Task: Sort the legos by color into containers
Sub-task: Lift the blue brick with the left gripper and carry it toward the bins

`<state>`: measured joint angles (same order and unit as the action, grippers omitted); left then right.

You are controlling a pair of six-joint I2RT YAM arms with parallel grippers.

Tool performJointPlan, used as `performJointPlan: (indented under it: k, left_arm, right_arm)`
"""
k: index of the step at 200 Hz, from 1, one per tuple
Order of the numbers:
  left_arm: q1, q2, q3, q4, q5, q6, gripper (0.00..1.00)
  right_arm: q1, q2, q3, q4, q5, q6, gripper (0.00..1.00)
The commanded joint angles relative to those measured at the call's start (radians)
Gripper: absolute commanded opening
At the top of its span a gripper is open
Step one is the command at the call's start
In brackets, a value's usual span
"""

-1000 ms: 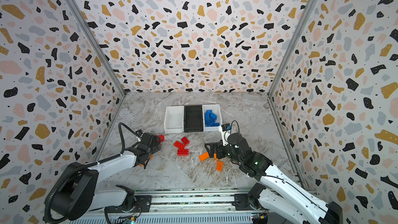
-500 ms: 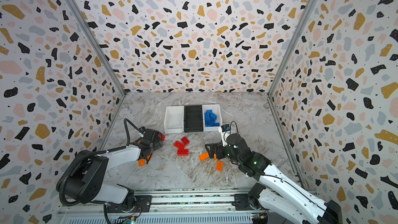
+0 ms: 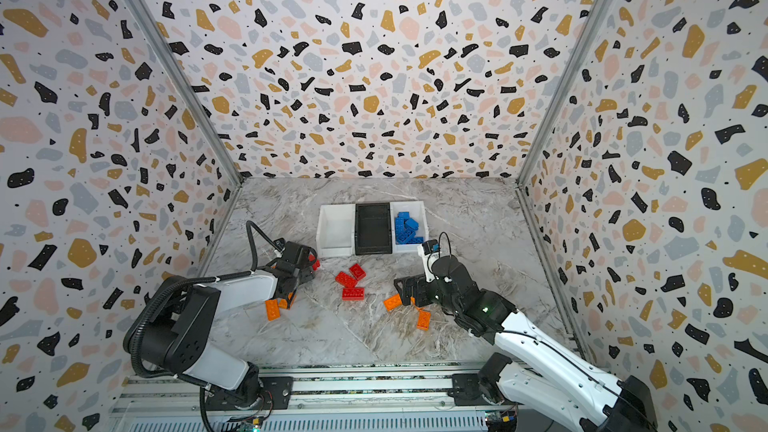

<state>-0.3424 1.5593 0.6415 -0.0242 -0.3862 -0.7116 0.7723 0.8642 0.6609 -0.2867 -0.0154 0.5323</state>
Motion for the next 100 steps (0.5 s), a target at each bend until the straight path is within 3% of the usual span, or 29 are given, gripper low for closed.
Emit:
performJointPlan:
  k: [1, 100]
  left_arm:
    - [0.004, 0.022, 0.018, -0.06, 0.011, 0.041, 0.73]
    - [0.003, -0.181, 0.045, -0.179, 0.0, 0.079, 0.69]
  right_arm:
    - [-0.004, -0.009, 0.006, 0.01, -0.008, -0.014, 0.99]
    - [-0.008, -0.022, 0.007, 0.012, -0.011, -0.006, 0.99]
